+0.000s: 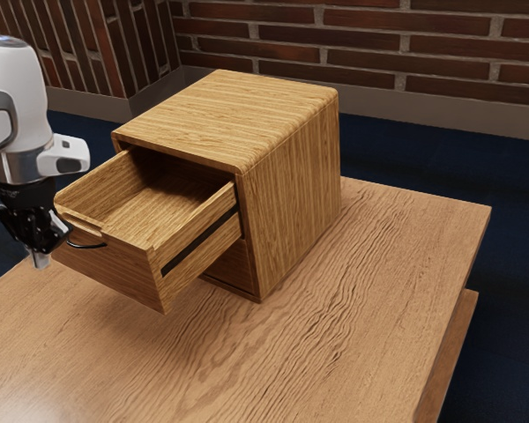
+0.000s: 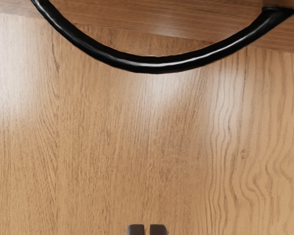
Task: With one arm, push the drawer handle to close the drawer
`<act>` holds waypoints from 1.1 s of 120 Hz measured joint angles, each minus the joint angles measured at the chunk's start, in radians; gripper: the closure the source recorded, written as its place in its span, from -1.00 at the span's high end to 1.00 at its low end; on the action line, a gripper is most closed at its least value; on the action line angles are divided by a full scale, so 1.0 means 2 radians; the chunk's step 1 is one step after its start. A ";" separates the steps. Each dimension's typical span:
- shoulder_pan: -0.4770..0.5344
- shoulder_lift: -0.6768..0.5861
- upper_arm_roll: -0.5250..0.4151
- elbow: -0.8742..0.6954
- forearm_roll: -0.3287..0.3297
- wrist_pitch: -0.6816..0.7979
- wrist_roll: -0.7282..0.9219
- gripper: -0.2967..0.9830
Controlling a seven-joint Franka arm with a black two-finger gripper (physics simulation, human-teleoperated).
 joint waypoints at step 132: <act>-0.001 0.037 0.002 -0.035 0.044 0.207 -0.009 -0.69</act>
